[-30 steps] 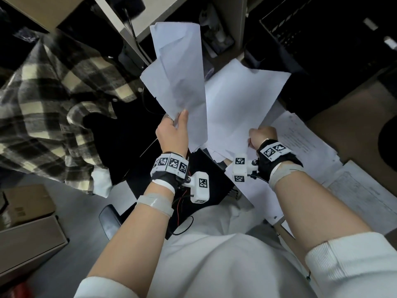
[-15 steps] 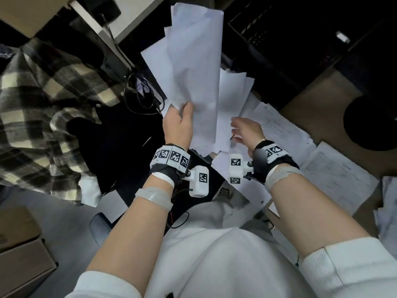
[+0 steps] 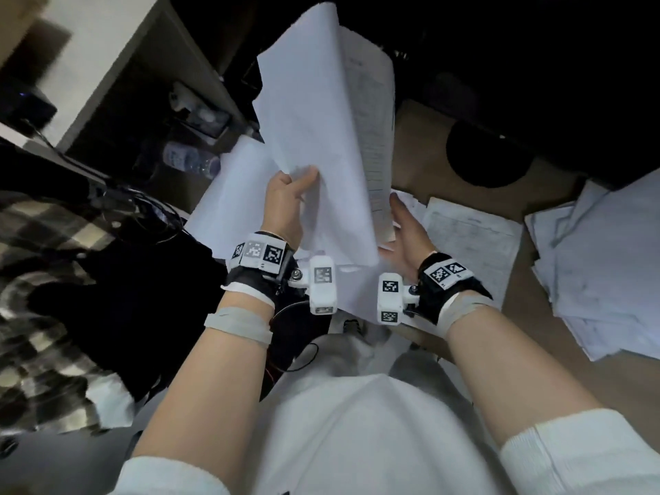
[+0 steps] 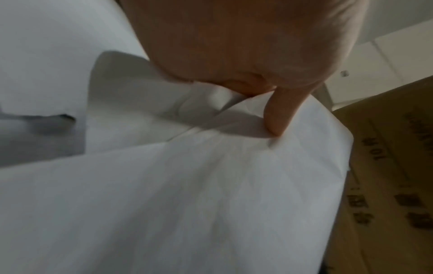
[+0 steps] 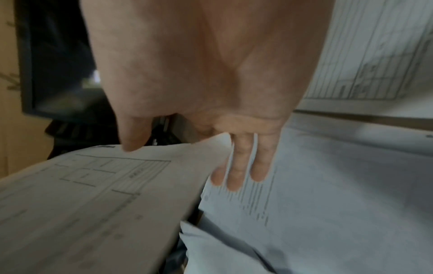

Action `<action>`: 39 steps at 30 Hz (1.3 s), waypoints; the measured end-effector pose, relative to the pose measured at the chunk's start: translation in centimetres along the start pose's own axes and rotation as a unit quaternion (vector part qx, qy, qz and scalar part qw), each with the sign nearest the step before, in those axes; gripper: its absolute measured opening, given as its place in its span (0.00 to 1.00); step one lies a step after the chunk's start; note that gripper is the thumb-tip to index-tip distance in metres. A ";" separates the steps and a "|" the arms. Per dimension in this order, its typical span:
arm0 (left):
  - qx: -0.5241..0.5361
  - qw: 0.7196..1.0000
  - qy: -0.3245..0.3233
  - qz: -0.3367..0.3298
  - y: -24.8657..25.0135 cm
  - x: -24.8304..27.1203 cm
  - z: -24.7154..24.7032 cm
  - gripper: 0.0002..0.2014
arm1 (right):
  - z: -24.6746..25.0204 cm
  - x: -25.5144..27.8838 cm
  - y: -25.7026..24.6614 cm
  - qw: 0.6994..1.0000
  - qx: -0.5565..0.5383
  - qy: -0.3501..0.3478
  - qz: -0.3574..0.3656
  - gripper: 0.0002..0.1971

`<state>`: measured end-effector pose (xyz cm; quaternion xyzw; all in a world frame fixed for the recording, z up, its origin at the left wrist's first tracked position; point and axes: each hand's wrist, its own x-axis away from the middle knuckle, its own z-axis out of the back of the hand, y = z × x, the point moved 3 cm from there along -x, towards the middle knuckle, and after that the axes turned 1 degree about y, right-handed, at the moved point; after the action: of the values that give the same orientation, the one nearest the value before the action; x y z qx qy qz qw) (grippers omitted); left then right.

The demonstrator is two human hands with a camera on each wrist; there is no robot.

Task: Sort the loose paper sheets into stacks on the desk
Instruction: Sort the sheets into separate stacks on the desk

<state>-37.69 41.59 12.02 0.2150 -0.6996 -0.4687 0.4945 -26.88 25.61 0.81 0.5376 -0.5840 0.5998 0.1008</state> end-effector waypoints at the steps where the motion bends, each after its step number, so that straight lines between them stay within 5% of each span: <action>1: -0.018 1.000 -0.004 0.008 -0.7 0.1 -0.6 0.11 | 1.1 0.7 -0.1 0.999 0.013 0.026 0.021 0.30; 4: -0.102 0.994 -0.010 0.025 -3.3 0.3 -1.9 0.07 | 5.0 2.1 -0.1 0.984 0.059 0.127 0.113 0.20; 8: -0.199 0.978 -0.028 0.049 -7.3 0.8 -3.9 0.04 | 9.9 3.4 0.7 0.963 0.112 0.204 0.138 0.03; 14: -0.341 0.939 -0.015 0.042 -12.5 1.3 -7.0 0.17 | 18.2 5.0 5.1 0.931 0.161 0.324 0.040 0.14; 19: -0.392 0.918 -0.048 0.043 -14.4 2.9 -9.2 0.15 | 23.5 5.6 9.2 0.915 0.203 0.342 -0.072 0.15; 23: -0.434 0.898 -0.065 0.028 -15.5 3.9 -9.7 0.23 | 23.8 5.2 9.5 0.922 0.185 0.334 -0.058 0.16; 27: -0.458 0.888 -0.021 0.023 -15.1 4.6 -10.0 0.30 | 22.6 5.9 7.0 0.905 0.148 0.399 0.025 0.33; 29: -0.461 0.887 -0.002 0.019 -14.9 4.7 -10.3 0.33 | 21.6 6.3 5.3 0.913 0.158 0.371 0.070 0.32; 32: -0.456 0.890 -0.002 0.005 -14.5 4.9 -11.0 0.30 | 19.0 5.9 3.4 0.967 0.098 0.219 0.087 0.26; 34: -0.441 0.897 -0.020 0.007 -14.3 4.9 -11.7 0.24 | 17.2 5.8 2.7 0.984 0.076 0.139 0.083 0.30; 39: -0.429 0.902 -0.052 0.006 -13.7 4.1 -11.4 0.23 | 15.3 5.2 1.8 0.986 0.107 0.113 0.063 0.46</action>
<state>-31.48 26.98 2.98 -0.0465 -0.4566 -0.7313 0.5046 -22.25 10.04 -0.32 0.4359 -0.5340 0.7211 0.0698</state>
